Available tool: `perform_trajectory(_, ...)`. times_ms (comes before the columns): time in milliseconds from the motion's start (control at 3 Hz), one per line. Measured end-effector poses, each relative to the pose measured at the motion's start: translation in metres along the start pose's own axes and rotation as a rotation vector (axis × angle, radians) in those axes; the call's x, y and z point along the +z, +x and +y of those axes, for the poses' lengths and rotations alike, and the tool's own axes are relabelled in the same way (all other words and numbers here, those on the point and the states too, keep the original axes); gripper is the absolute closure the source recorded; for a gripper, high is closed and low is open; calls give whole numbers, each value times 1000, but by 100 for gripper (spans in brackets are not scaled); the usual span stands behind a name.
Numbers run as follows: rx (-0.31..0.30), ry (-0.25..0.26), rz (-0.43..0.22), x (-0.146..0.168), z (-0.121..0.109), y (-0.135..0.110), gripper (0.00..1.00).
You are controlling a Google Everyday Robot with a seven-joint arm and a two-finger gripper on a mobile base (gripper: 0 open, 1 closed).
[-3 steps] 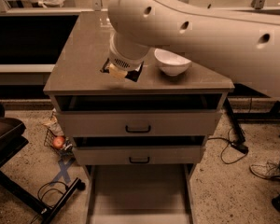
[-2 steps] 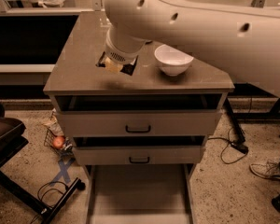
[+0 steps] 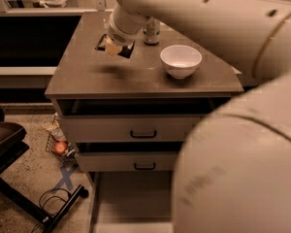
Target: Pick rxbar chocolate from bottom drawer and place on counter
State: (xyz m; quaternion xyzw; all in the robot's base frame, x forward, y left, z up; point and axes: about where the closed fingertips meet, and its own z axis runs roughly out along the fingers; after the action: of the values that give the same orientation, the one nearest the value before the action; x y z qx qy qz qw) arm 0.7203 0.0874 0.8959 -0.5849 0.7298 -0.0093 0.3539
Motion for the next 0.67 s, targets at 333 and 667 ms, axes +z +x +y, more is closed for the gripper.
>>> perform_trajectory(333,-12,11,-49,9,-18,-29,100)
perform_trajectory(667,-11,4,-51,16,-23,-30,100)
